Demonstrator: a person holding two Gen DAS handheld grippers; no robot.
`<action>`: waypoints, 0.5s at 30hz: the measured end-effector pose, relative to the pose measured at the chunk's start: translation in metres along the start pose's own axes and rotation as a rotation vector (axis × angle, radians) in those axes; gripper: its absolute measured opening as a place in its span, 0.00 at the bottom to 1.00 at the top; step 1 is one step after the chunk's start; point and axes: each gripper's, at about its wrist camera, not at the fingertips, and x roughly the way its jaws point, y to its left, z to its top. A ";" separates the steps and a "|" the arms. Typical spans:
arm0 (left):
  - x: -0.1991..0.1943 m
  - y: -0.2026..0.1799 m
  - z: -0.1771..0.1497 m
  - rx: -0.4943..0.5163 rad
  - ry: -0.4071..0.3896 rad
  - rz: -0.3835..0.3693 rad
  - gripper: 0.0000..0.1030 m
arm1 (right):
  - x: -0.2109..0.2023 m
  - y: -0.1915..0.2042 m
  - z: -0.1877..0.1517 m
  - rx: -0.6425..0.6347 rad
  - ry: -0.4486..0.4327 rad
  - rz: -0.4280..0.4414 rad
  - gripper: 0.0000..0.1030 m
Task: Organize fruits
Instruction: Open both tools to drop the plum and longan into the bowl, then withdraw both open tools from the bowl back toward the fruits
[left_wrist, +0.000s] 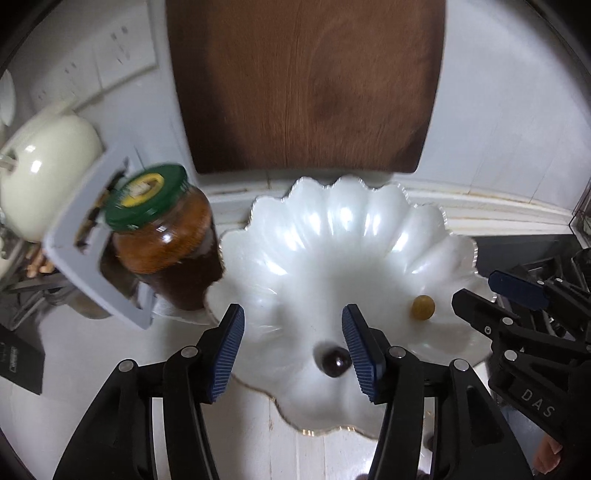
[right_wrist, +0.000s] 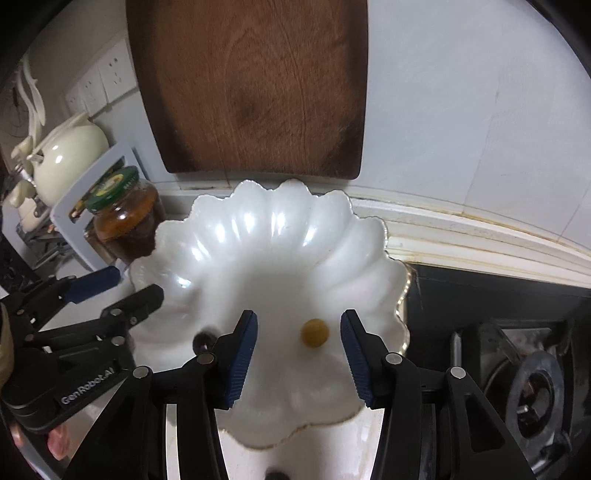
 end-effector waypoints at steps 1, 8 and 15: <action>-0.008 -0.001 -0.002 0.004 -0.014 0.007 0.53 | -0.008 0.001 -0.003 -0.002 -0.014 -0.003 0.47; -0.062 -0.008 -0.016 0.028 -0.087 -0.005 0.57 | -0.058 0.003 -0.018 -0.021 -0.102 -0.024 0.47; -0.113 -0.015 -0.035 0.023 -0.161 0.008 0.58 | -0.113 0.004 -0.039 -0.042 -0.211 -0.056 0.47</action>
